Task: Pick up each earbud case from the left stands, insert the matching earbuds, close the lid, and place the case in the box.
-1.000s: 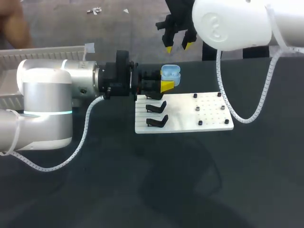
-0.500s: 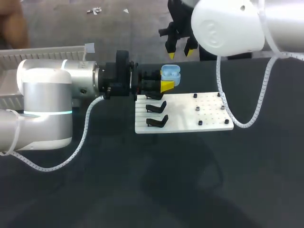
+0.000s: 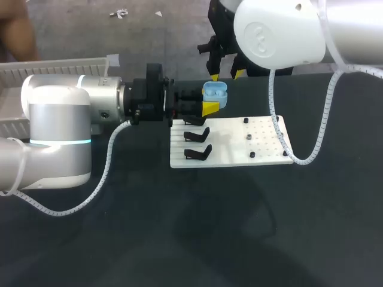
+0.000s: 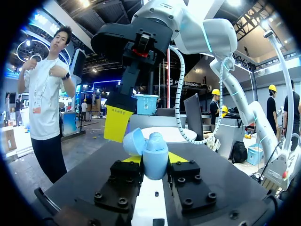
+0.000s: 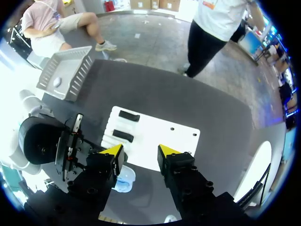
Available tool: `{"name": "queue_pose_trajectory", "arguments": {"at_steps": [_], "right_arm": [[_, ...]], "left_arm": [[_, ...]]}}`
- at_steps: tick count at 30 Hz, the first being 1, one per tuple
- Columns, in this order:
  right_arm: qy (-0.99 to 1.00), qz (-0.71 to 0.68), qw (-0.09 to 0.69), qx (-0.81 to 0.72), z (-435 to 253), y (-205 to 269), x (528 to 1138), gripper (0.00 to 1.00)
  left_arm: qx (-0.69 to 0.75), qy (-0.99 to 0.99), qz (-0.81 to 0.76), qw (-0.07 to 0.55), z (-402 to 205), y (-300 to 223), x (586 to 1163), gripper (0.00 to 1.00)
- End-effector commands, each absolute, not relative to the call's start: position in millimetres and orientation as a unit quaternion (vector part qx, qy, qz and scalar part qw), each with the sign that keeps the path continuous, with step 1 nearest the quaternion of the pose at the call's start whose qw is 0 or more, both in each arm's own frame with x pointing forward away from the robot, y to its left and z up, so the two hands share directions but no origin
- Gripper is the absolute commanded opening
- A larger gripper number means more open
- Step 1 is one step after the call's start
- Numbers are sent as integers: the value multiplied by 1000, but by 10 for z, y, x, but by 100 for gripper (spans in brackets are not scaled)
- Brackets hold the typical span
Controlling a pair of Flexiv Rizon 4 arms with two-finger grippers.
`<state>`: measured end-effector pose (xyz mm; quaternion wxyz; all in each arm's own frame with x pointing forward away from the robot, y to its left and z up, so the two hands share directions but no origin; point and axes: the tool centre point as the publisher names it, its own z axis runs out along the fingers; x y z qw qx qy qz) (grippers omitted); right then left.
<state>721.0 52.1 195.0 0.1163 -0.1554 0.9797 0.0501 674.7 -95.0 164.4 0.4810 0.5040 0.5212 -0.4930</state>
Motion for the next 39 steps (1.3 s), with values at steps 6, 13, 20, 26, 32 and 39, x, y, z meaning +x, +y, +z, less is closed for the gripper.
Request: {"name": "queue_pose_trajectory", "arguments": {"at_steps": [6, 13, 20, 26, 32, 39], "right_arm": [[980, 54, 118, -154, 1973, 510, 7099, 45], [980, 58, 115, -153, 1967, 532, 7054, 46], [980, 60, 114, -151, 1959, 556, 7035, 46], [980, 59, 114, -150, 1946, 588, 7020, 46], [980, 64, 145, -122, 2093, 491, 7085, 48], [974, 76, 195, -84, 2253, 201, 7149, 84]], "left_arm": [[503, 520, -492, 484, 1637, -948, 6732, 0], [503, 520, -492, 484, 1637, -948, 6732, 0], [503, 520, -492, 484, 1637, -948, 6732, 0], [503, 520, -492, 484, 1637, -948, 6732, 0], [503, 520, -492, 484, 1637, -948, 6732, 0], [499, 515, -486, 500, 1735, -792, 6794, 0]]}}
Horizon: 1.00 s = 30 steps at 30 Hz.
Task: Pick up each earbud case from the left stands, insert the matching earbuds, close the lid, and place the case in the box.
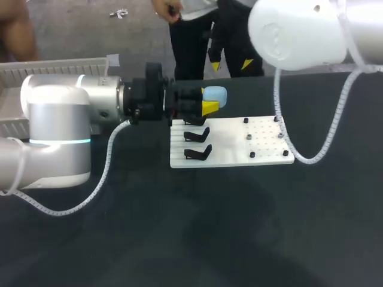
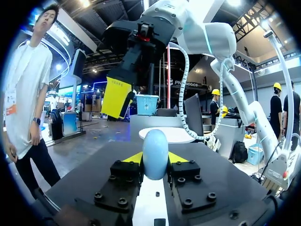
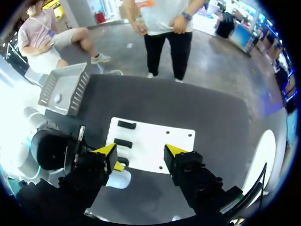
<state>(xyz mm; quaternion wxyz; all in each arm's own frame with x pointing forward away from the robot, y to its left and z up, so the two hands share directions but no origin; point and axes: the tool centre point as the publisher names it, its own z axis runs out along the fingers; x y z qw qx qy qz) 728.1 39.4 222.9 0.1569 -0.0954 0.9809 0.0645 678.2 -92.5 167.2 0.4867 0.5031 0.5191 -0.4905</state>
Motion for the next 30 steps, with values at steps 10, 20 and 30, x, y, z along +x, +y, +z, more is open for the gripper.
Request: {"name": "queue_pose_trajectory", "arguments": {"at_steps": [10, 20, 30], "right_arm": [[969, 85, 227, -55, 2225, 7, 7010, 100], [971, 95, 219, -10, 1999, -54, 6850, 100], [972, 99, 211, 28, 1824, 14, 6759, 100]], "left_arm": [[489, 525, -430, 548, 1987, -72, 7106, 0], [464, 571, -329, 592, 2152, 1020, 7520, 0], [394, 646, -277, 592, 1622, 2031, 7901, 0]]}}
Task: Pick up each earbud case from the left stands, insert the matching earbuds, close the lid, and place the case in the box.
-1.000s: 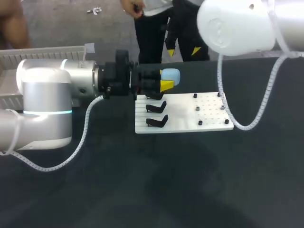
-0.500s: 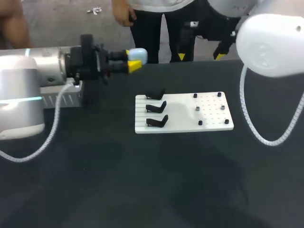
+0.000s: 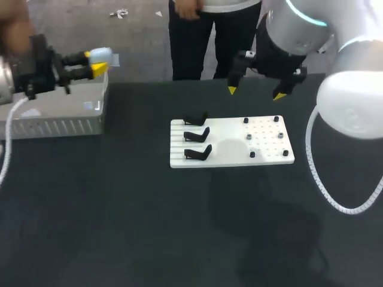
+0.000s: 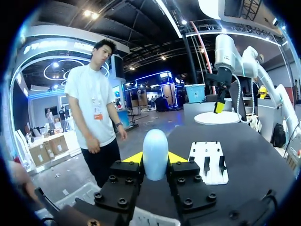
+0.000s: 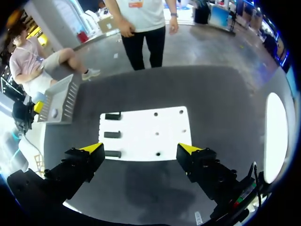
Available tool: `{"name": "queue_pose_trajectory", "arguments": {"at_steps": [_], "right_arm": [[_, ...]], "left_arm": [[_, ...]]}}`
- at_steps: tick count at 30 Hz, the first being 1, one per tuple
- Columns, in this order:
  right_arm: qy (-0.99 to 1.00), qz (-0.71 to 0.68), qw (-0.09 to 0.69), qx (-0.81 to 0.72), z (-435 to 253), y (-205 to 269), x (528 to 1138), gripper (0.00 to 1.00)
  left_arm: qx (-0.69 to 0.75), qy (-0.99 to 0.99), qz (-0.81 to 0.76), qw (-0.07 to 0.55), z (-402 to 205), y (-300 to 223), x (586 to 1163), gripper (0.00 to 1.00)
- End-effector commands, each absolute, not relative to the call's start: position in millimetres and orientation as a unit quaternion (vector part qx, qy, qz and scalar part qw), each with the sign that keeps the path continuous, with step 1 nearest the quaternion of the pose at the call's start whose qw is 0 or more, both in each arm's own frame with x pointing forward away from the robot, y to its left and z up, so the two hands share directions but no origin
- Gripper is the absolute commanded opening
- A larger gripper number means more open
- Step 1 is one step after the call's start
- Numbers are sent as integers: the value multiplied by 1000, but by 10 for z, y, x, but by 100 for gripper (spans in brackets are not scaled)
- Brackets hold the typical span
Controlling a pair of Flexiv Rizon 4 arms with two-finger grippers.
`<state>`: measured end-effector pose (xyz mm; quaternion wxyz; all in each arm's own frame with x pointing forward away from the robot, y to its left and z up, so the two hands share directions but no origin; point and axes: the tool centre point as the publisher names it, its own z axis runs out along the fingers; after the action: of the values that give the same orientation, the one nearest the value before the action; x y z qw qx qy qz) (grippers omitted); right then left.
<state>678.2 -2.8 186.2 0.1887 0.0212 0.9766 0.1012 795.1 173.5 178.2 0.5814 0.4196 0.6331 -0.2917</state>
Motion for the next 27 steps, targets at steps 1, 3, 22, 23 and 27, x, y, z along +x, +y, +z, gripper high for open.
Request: {"name": "queue_pose_trajectory", "arguments": {"at_steps": [1, 3, 22, 23, 27], "right_arm": [[972, 101, 210, 30, 1814, 32, 6753, 100], [971, 105, 210, 38, 1790, 62, 6744, 100], [967, 114, 226, 42, 1632, 99, 6731, 100], [966, 114, 229, 38, 1631, 88, 6722, 100], [963, 119, 243, 18, 1643, 44, 6686, 100]], "left_arm": [[388, 651, -276, 590, 1568, 2085, 7924, 0], [370, 671, -269, 584, 1426, 2203, 7982, 0], [340, 718, -260, 549, 998, 2439, 8176, 100], [340, 717, -259, 550, 1025, 2410, 8146, 100], [356, 715, -264, 541, 1213, 2183, 7896, 100]]}}
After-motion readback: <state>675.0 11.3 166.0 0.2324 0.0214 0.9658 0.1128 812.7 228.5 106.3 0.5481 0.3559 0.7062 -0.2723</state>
